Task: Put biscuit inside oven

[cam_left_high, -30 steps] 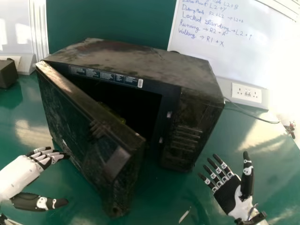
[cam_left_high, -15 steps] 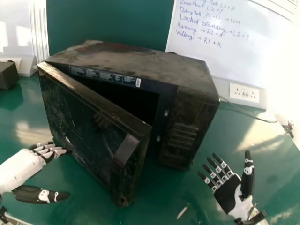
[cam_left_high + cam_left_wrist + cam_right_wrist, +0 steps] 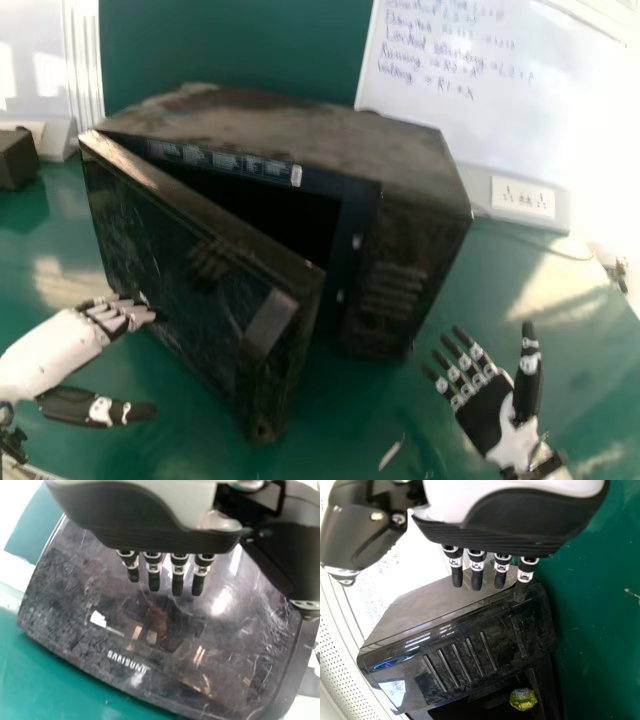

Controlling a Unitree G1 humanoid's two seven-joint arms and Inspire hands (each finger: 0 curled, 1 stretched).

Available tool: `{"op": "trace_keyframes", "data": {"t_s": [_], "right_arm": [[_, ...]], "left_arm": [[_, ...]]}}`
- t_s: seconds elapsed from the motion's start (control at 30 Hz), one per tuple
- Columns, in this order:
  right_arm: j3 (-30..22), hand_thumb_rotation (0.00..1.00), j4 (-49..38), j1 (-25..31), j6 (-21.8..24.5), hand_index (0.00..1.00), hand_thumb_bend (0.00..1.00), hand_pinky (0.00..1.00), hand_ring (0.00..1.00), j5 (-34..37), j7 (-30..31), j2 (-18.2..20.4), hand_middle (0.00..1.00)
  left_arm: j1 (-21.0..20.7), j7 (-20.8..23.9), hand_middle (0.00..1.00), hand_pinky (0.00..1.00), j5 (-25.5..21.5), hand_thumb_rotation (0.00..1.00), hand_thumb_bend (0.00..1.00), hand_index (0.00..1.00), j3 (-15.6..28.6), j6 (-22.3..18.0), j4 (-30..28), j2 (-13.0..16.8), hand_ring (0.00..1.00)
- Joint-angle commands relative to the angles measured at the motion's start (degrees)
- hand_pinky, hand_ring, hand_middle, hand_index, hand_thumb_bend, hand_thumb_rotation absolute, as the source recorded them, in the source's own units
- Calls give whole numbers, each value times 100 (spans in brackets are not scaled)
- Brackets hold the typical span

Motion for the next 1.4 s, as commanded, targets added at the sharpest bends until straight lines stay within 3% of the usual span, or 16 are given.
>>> {"op": "trace_keyframes", "data": {"t_s": [0.0, 0.2, 0.9, 1.17, 1.37], "right_arm": [[7, 95, 27, 6, 4, 100, 99, 96, 100, 20, 31, 13, 100], [3, 100, 24, 9, 30, 100, 96, 99, 100, 49, 24, 25, 100], [27, 99, 30, -8, 0, 100, 92, 100, 100, 44, 122, 22, 100], [10, 100, -50, 2, 69, 100, 86, 100, 100, 47, 37, 15, 100], [5, 93, -48, 0, 98, 100, 73, 100, 100, 62, 40, 13, 100]], "left_arm": [[-125, 48, 100, 100, -52, 100, 78, 98, -104, -46, 73, 70, 100], [-292, 3, 100, 100, -29, 100, 77, 97, -211, 23, 106, 128, 100], [-842, -261, 100, 100, -255, 100, 77, 100, -429, 416, 160, 542, 100], [-1038, -217, 100, 100, -273, 100, 76, 99, -493, 361, 224, 526, 100], [-1125, -258, 100, 100, -337, 100, 76, 100, -528, 492, 180, 512, 100]]}}
